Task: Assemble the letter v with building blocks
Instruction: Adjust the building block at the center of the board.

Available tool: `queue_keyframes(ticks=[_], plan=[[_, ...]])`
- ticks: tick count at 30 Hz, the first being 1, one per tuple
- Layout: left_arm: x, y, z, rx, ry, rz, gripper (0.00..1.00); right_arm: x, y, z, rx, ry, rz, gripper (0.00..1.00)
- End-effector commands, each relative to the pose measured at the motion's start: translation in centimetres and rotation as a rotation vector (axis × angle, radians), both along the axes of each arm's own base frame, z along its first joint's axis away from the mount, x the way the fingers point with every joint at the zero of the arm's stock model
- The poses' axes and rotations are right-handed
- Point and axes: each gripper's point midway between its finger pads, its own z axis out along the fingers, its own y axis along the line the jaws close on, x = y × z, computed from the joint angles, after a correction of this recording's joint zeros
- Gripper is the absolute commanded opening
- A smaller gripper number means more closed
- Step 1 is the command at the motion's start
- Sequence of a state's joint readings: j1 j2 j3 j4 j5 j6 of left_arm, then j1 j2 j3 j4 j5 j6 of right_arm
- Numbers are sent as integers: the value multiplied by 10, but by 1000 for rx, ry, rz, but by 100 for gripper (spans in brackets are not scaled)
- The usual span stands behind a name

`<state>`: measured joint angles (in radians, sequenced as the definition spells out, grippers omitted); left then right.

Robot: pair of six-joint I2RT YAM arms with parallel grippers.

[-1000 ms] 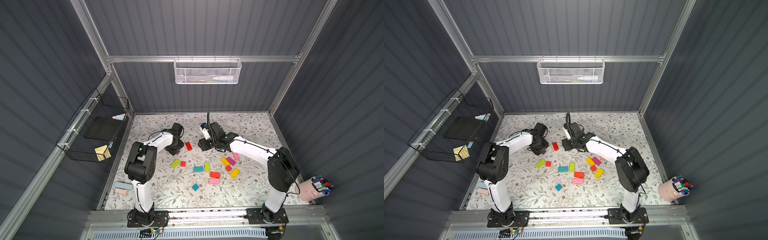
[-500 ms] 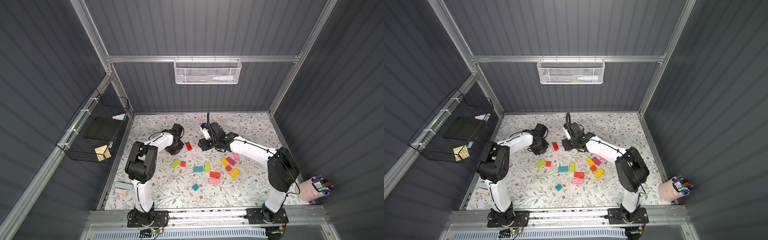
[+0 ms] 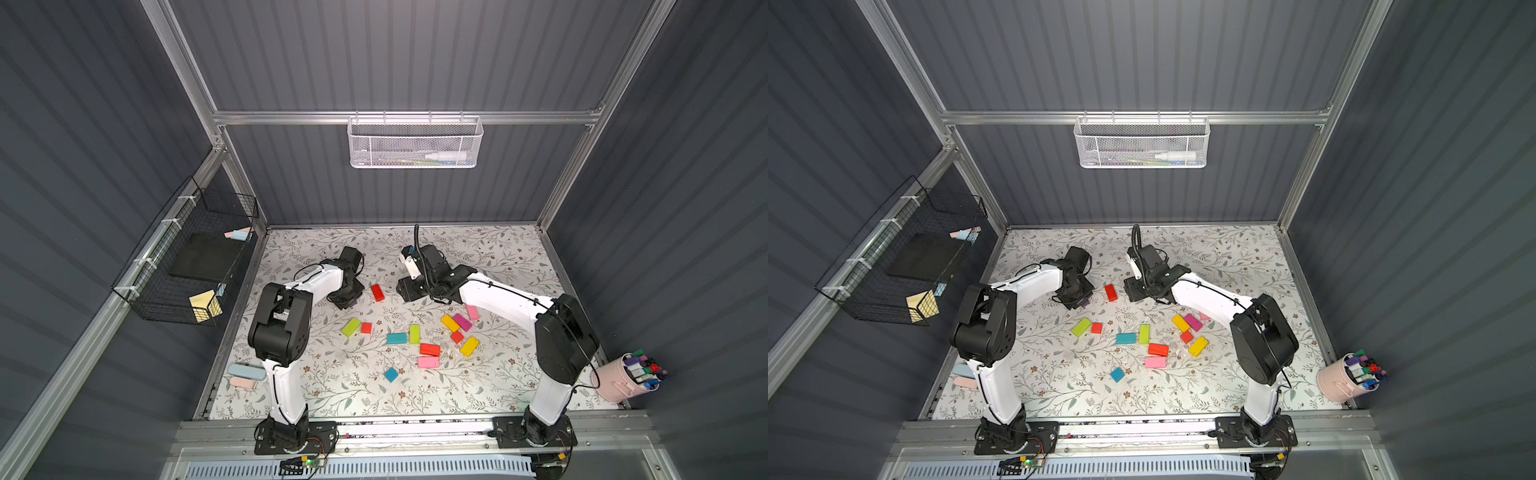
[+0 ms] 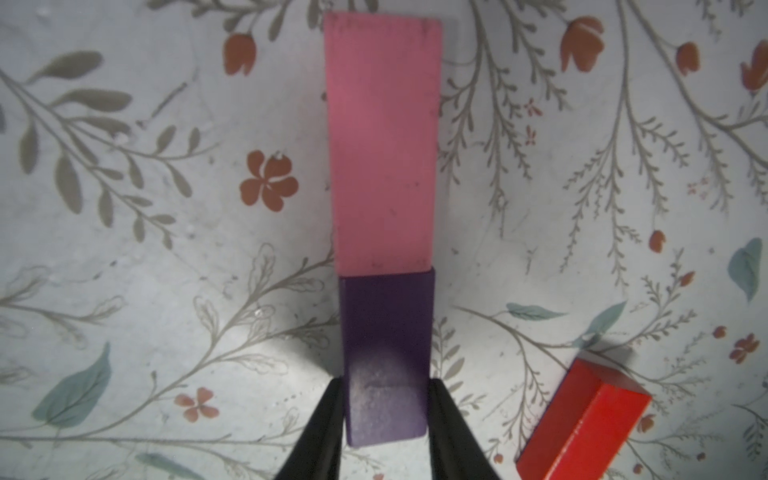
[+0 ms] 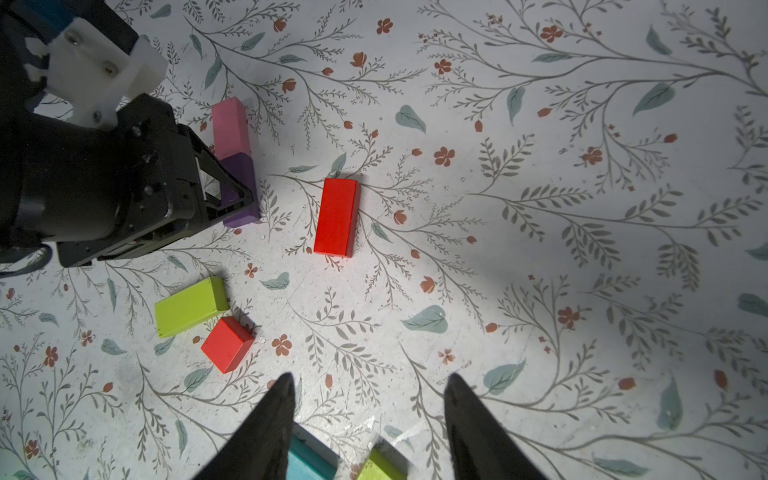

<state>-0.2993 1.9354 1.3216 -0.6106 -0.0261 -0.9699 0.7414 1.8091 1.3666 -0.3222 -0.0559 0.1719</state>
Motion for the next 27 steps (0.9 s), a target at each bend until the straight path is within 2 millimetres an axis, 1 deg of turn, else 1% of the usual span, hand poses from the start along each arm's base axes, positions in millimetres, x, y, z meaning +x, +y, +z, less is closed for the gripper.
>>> queue_keyframes(ticks=[1,6,7,8,10,11,13,14,17,20,22,23,24,25,27], plan=[[-15,8,-8,19,50,-10,33,2,-3,-9,-27,14,-5,58],[-14,11,-11,37,52,-12,34,1,-3,-11,-30,17,-4,58],[-14,10,-12,35,56,-14,37,1,-4,-12,-32,17,-7,58],[-14,10,-12,30,56,-13,40,1,-4,-12,-35,18,-7,59],[-13,8,-11,26,48,-22,52,1,-5,-12,-37,19,-10,59],[-12,9,-9,28,43,-24,57,0,-5,-13,-38,20,-9,59],[-8,10,0,37,24,-21,64,0,-5,-13,-35,25,-8,59],[-6,10,4,38,11,-20,65,0,-4,-14,-34,25,-6,59],[4,12,23,48,-40,-13,67,-1,-2,-15,-25,29,6,59],[16,9,47,35,-108,-18,73,-3,2,-17,-17,39,24,59],[25,6,68,23,-167,-26,77,-6,3,-20,-14,52,42,59],[26,7,73,24,-182,-28,78,-9,5,-23,-10,61,56,60],[36,4,96,16,-240,-31,80,-13,8,-26,-1,71,79,61],[38,5,108,20,-267,-34,82,-16,12,-28,10,80,107,62],[37,7,125,18,-299,-28,85,-27,21,-32,27,97,171,63]])
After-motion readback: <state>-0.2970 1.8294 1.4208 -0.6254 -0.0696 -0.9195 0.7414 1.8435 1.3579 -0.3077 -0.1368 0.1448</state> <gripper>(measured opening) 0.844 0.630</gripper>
